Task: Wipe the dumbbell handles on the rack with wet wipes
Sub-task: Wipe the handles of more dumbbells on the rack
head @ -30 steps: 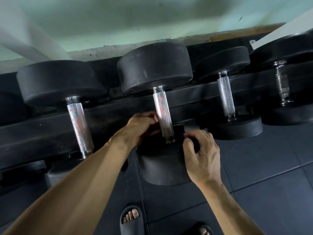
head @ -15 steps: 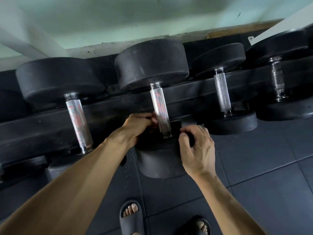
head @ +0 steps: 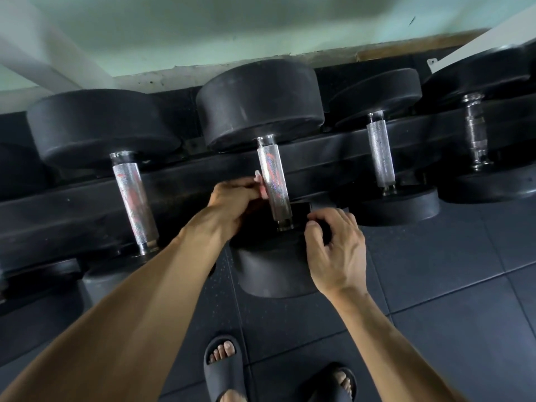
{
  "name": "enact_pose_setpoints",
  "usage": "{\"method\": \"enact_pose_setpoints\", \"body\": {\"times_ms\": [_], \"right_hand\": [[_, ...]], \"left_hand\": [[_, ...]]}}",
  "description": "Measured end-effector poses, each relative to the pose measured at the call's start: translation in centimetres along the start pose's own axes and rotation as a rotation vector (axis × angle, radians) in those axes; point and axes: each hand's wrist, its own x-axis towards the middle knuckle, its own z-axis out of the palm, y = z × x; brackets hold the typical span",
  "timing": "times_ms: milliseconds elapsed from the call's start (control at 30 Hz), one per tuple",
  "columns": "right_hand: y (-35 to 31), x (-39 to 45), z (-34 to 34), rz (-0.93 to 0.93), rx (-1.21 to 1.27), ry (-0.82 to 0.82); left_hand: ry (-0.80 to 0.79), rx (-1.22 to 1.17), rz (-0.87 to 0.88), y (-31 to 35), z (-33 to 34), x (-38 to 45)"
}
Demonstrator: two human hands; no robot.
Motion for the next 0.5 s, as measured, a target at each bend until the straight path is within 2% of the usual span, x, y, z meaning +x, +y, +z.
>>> {"method": "enact_pose_setpoints", "body": {"times_ms": [33,67,167,200,267,367,433,500], "right_hand": [[0.0,0.1,0.0,-0.005,-0.002,-0.001],[0.1,0.0,0.1,-0.007,-0.006,-0.004],[0.1,0.0,0.0,-0.011,-0.003,0.001],[0.1,0.0,0.0,-0.016,-0.001,0.007],[0.1,0.0,0.0,-0.025,-0.001,0.014],[0.2,0.1,0.0,-0.024,0.007,0.011],[0.3,0.1,0.0,-0.024,-0.003,0.003],[0.4,0.1,0.0,-0.024,-0.006,-0.003]], "left_hand": [[0.008,-0.083,-0.013,0.0,0.3,0.3],[0.006,-0.019,-0.001,-0.2,0.4,0.4],[-0.061,0.533,0.076,-0.9,-0.1,-0.7],[-0.081,0.614,0.081,-0.9,-0.2,-0.9],[-0.08,0.519,0.071,-0.6,-0.4,-0.9],[-0.019,0.108,0.058,-0.1,-0.2,-0.9],[-0.043,0.213,0.107,-0.5,-0.4,-1.0],[-0.118,0.477,0.091,-0.6,-0.8,-1.8]]}}
